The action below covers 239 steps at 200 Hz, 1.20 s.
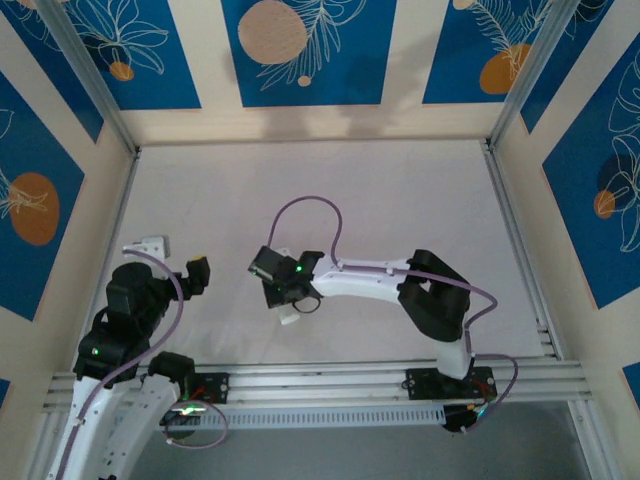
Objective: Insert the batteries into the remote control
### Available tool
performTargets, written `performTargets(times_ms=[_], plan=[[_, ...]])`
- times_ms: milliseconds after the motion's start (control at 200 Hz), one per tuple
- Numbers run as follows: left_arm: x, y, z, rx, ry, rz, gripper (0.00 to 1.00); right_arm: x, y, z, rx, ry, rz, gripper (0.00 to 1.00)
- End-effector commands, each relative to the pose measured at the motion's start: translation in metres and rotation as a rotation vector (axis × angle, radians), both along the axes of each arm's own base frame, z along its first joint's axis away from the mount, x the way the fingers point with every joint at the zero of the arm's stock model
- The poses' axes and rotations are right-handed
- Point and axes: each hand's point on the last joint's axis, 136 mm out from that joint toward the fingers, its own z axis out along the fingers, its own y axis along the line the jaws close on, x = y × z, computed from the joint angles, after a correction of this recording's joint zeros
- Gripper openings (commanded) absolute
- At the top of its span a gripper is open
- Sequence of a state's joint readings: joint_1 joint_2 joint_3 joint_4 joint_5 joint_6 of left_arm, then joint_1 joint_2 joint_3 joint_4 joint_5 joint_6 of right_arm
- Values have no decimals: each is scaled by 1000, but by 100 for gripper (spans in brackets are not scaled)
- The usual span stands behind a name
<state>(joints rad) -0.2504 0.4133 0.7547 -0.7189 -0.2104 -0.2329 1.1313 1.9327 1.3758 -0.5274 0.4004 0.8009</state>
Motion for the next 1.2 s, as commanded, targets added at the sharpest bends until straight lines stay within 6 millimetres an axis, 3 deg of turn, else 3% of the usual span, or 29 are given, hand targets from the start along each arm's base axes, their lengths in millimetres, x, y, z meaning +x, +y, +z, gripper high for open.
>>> performTargets(times_ms=[0,145,270,325,390,425,550,780,885,970,1070,1190], plan=[[-1,1,5,-1,-23,0,100,-10,-5,-29,-53,52,-20,0],[0,1,4,-1,-22,-1,100,-9,-2,-29,-52,51,-17,0],[0,1,5,0,-23,-2,100,0,-1,0,-31,-9,-29,0],[0,1,5,1,-23,-1,100,3,0,13,-7,-43,-25,11],[0,1,5,1,-25,-1,100,4,-2,19,-8,-67,-26,41],[0,1,5,1,-25,-1,100,6,-3,19,-23,-71,-31,52],[-1,1,5,-1,-24,-2,100,7,-7,1,-108,-49,-38,66],[1,-2,3,-48,-10,7,100,5,1,-28,-168,10,-8,68],[4,-11,-3,-113,27,-14,100,4,4,-36,-185,27,8,68],[5,-27,-12,-198,74,-62,100,4,1,-41,-194,42,0,61],[5,-50,-23,-344,163,-116,100,4,0,-27,-145,23,-1,44],[9,-73,-31,-492,273,-151,100,5,5,15,19,-48,37,32]])
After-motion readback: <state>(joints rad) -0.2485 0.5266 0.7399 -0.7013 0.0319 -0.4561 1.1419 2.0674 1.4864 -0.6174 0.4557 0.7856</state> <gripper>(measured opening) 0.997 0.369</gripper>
